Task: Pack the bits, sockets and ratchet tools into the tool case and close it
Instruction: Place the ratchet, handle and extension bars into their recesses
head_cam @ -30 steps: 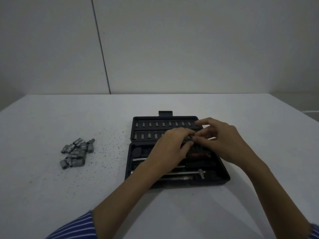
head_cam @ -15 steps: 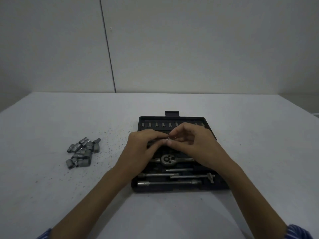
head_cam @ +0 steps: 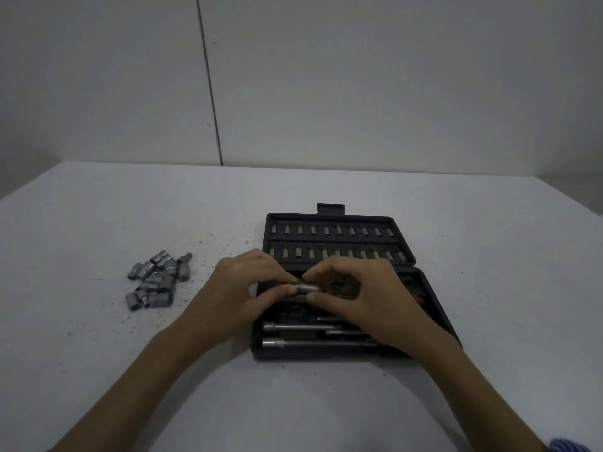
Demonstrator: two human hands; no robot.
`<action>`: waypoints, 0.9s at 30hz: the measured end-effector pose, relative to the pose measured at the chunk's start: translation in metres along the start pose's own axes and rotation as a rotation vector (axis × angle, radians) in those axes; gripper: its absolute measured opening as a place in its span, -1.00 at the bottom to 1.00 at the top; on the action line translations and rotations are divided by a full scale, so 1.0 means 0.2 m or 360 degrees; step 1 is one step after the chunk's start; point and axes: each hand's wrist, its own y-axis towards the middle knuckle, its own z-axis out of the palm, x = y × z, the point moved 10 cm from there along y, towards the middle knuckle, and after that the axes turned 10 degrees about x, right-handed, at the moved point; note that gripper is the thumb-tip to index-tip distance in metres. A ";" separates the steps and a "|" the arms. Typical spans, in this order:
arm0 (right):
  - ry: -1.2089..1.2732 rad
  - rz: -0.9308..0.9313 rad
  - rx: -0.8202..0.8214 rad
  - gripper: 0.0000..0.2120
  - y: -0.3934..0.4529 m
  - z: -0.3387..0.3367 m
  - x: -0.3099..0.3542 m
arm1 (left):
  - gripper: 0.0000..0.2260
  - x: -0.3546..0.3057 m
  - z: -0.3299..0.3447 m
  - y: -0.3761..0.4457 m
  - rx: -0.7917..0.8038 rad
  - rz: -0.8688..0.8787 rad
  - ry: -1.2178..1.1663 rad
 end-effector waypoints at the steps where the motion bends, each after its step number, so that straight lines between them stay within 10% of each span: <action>1: -0.0064 0.0001 0.0015 -0.81 0.00 0.01 0.00 | -0.80 0.00 -0.01 -0.01 0.0013 0.0011 0.0011; 27: -0.0394 -0.0091 0.0093 -0.87 -0.01 0.08 0.01 | -0.86 0.01 0.06 -0.03 0.0339 0.0077 0.0078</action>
